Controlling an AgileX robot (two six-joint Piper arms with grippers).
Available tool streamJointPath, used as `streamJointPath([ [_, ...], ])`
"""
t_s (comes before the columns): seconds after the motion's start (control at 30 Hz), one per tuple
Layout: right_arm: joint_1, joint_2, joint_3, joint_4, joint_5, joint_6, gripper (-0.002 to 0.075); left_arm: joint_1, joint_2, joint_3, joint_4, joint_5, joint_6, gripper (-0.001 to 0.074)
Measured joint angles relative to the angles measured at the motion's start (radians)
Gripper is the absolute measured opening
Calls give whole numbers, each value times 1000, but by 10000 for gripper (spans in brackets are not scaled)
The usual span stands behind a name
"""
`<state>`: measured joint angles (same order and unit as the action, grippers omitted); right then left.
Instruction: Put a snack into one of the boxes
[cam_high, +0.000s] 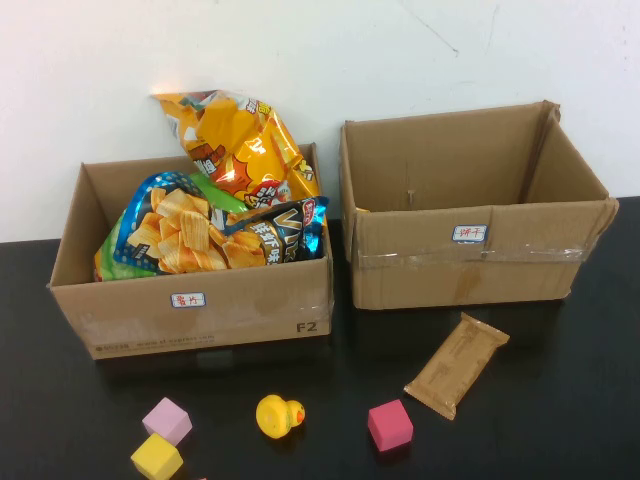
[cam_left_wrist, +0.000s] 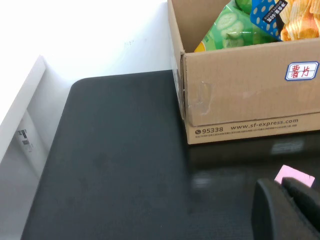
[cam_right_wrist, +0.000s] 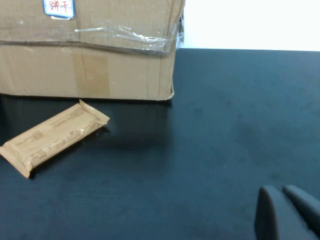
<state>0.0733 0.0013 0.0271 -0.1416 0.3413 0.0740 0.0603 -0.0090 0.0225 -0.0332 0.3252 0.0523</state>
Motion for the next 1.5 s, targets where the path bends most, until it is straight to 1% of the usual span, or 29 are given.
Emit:
streamJointPath([
  [0.13,0,0,0,-2,0,0,-1,0,0,0,0,0,0,-2],
  [0.33,0,0,0,-80,2,0,-1,0,0,0,0,0,0,-2],
  [0.73,0,0,0,-81,2,2,-1,0,0,0,0,0,0,-2],
  [0.83,0,0,0,-51,2,3,-1,0,0,0,0,0,0,-2],
  [0.97,0,0,0,47,0,3,-1,0,0,0,0,0,0,-2],
  [1.1,0,0,0,200,-2,3,-1,0,0,0,0,0,0,-2],
  [1.3,0,0,0,494,-2,9,-1,0,0,0,0,0,0,-2],
  [1.37,0,0,0,580,-6,48,-1,0,0,0,0,0,0,-2],
  [1.5,0,0,-69,602,22,106,-1,0,0,0,0,0,0,-2],
])
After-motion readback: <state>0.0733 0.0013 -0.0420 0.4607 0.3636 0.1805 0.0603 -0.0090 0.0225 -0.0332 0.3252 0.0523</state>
